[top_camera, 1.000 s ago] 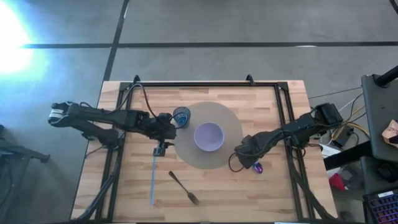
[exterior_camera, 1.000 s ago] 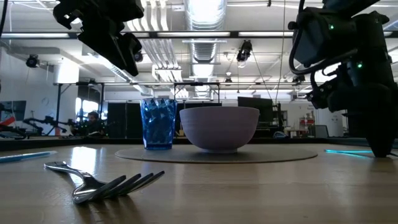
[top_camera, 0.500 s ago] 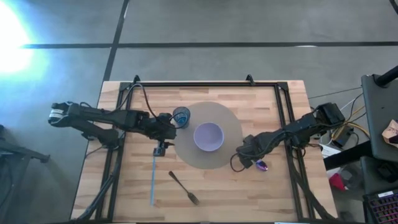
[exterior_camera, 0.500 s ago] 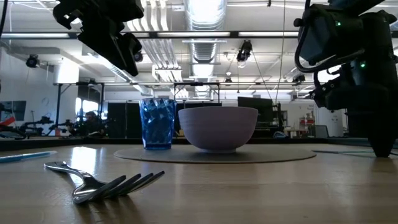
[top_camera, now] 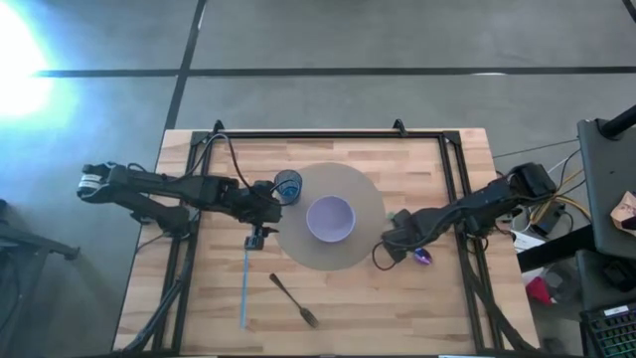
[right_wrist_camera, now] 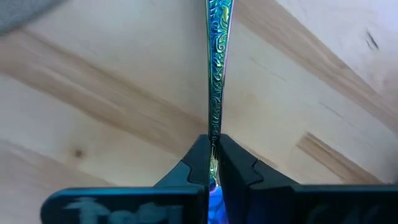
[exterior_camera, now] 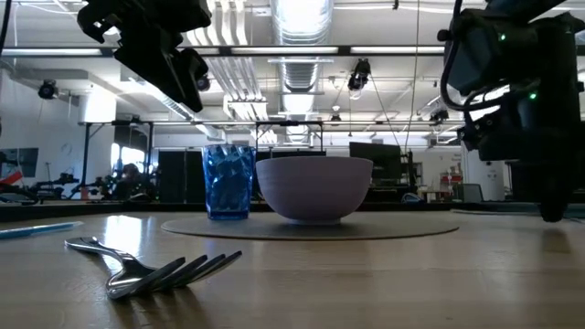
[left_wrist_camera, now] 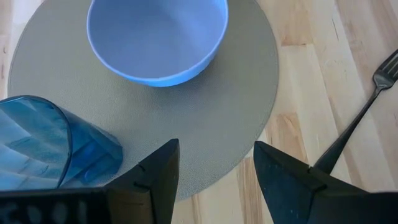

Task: Pick & Place Utensil
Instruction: Put the purple spoon into the purple bowl

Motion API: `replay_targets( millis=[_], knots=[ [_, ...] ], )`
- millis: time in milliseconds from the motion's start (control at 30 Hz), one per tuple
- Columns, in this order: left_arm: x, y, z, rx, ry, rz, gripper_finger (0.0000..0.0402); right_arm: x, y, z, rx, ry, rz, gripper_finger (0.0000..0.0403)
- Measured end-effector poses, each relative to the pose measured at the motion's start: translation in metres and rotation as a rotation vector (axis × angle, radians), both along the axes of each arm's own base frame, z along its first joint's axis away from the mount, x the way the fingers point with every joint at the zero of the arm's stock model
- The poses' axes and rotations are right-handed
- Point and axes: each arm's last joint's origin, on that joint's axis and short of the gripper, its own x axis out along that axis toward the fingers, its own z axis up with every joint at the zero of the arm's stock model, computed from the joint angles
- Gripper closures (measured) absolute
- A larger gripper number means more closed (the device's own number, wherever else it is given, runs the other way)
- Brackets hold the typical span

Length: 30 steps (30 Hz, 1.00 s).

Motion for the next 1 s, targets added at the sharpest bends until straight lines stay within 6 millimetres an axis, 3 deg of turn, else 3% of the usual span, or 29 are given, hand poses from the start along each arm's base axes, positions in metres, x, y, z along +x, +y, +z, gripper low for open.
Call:
replay_targets(
  millis=[367, 633, 833, 1000],
  knots=[
    [0.003, 0.0, 0.002, -0.023, -0.033, 0.026, 0.0204, -0.012, -0.003, 0.032, 0.021, -0.094, 0.032, 0.039],
    [0.012, -0.001, 0.011, -0.089, -0.166, 0.086, 0.0204, -0.018, -0.005, 0.063, 0.052, -0.241, 0.107, 0.039],
    [0.021, -0.001, 0.022, -0.166, -0.307, 0.139, 0.0204, -0.013, -0.001, 0.087, -0.017, -0.357, 0.206, 0.039],
    [0.029, -0.001, 0.032, -0.202, -0.462, 0.157, 0.0204, 0.001, 0.006, 0.109, -0.171, -0.492, 0.319, 0.039]
  ],
)
